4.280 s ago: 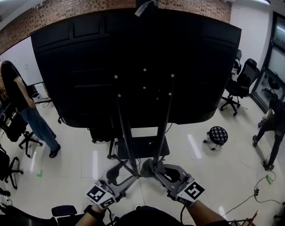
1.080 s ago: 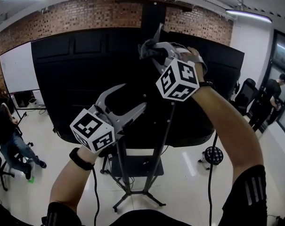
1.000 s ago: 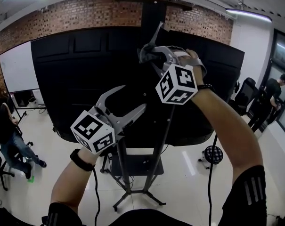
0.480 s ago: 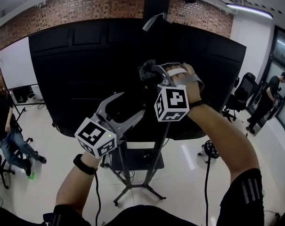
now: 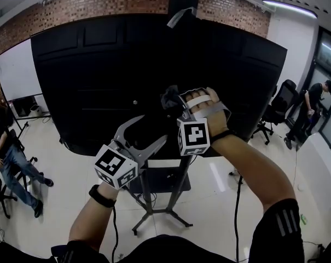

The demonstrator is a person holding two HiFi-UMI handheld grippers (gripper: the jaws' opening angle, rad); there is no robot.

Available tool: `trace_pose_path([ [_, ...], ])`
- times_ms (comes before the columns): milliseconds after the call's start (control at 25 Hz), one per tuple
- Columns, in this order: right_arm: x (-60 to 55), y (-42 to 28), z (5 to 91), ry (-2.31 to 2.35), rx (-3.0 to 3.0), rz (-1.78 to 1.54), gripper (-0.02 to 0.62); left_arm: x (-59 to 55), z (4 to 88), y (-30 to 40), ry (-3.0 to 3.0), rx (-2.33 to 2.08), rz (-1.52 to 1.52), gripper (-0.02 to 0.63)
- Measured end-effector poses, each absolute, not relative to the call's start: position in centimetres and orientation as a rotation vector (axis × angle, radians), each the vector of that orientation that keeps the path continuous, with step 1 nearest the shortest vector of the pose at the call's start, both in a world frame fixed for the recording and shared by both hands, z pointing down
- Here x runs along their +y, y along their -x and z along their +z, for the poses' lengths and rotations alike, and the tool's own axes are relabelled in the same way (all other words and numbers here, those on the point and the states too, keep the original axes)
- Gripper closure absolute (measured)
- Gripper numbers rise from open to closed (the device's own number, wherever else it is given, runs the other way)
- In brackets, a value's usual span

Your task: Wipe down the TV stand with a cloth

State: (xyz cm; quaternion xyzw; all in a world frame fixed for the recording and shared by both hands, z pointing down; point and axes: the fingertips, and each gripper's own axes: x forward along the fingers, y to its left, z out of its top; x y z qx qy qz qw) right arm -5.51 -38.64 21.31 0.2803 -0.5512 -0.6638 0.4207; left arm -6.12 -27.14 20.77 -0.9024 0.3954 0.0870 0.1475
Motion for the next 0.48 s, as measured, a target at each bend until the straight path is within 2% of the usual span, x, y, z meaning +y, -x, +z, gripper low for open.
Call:
trace_pose_path([
  [480, -38.6, 5.3, 30.7, -0.604, -1.331, -1.621, 0.555, -27.3, 25.9, 6.2, 2.668, 1.179, 0.22, 0.275],
])
